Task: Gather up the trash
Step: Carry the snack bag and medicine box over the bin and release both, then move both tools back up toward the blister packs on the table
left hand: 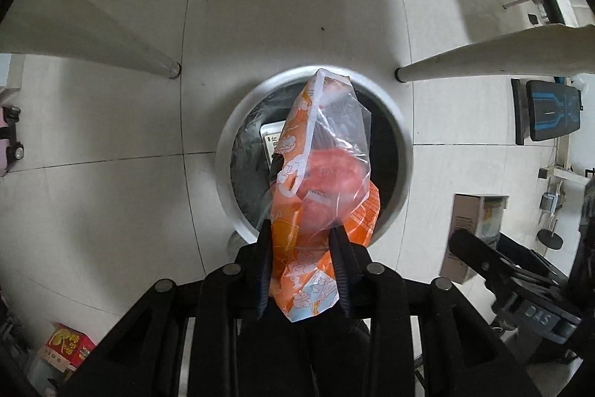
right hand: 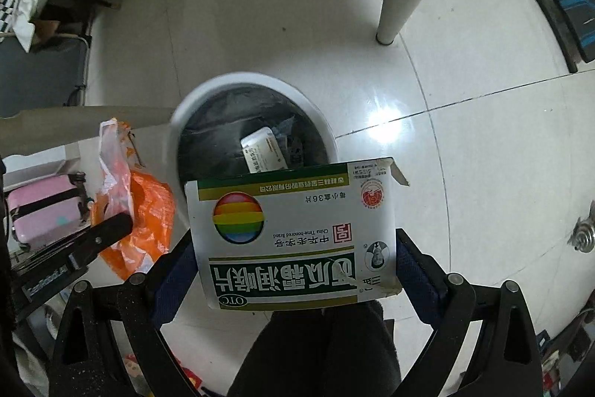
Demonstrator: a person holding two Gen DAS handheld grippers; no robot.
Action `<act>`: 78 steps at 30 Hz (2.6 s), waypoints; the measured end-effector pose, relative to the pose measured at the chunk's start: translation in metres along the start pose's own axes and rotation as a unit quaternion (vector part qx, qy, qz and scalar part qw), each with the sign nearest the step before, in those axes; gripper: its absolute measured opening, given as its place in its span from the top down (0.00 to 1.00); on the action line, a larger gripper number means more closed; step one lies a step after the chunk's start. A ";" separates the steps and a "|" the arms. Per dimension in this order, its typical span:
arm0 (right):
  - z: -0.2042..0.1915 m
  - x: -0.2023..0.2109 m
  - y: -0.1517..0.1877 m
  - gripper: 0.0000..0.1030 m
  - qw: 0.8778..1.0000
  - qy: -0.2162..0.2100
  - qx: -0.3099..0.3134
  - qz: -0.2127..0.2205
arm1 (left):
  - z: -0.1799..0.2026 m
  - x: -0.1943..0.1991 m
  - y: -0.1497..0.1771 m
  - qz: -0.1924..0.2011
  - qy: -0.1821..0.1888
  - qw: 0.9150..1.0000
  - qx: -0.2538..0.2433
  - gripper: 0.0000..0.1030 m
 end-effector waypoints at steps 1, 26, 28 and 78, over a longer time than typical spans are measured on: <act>-0.003 -0.006 -0.002 0.05 1.000 0.001 0.002 -0.002 | -0.001 -0.004 0.000 -0.003 0.003 1.000 0.001 0.73; -0.033 -0.016 0.008 0.00 1.000 0.011 0.019 -0.010 | -0.073 0.028 0.031 0.031 -0.057 0.997 0.044 0.09; -0.031 0.001 0.013 0.00 0.999 0.033 0.020 0.001 | -0.071 0.041 0.037 0.039 -0.068 0.996 0.038 0.09; -0.096 0.408 -0.215 0.24 0.984 0.097 -0.037 0.144 | 0.032 0.349 -0.096 0.182 -0.257 0.949 0.028 0.09</act>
Point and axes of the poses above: each gripper's, at about its wrist camera, not at the fingertips, and x roughly against the way its jaws point, z to its right, y to its underside, the point moved 6 cm from there along -x, roughly the way its jaws point
